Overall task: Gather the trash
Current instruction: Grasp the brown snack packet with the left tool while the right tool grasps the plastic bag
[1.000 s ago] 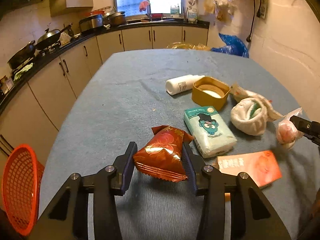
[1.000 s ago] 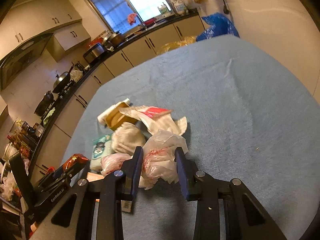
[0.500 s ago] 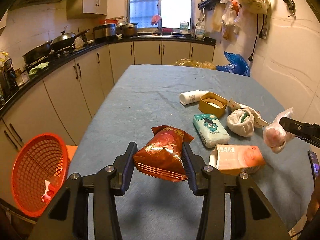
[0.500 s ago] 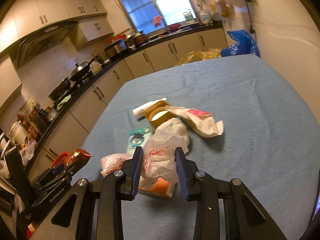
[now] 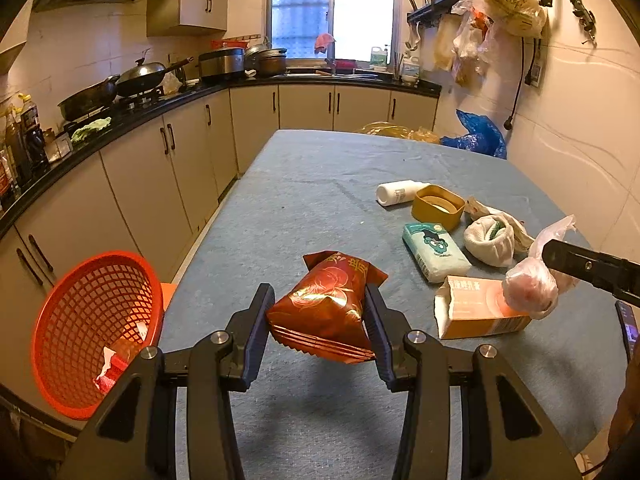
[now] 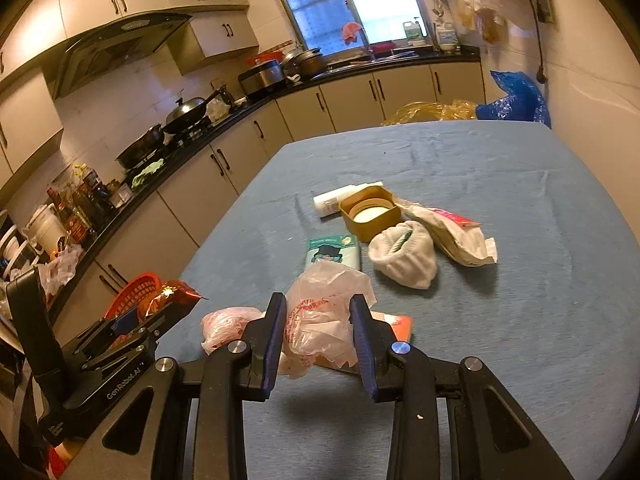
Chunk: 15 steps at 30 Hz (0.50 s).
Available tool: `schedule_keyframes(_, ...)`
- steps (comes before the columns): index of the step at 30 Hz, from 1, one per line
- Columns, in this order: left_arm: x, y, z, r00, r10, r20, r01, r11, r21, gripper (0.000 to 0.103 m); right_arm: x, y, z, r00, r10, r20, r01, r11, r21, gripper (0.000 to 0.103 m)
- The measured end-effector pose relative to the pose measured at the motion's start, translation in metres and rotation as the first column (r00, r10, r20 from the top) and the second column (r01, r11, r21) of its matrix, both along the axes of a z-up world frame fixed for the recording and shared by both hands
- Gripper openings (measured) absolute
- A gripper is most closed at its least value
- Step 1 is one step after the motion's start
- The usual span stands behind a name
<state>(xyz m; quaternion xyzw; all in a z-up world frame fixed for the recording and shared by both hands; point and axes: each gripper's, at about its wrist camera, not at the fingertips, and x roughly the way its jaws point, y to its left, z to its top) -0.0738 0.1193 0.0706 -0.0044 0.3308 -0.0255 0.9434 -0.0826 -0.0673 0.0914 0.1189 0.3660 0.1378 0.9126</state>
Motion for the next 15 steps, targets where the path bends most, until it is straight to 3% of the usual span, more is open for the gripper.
schedule_keyframes(15, -0.0008, 0.0077, -0.0028, 1.0, 0.008, -0.003, -0.008, 1.0, -0.007, 0.044, 0.0029, 0.0087, -0.0046, 1.0, 0.018, -0.014, -0.019, 1.0, -0.01, 0.035)
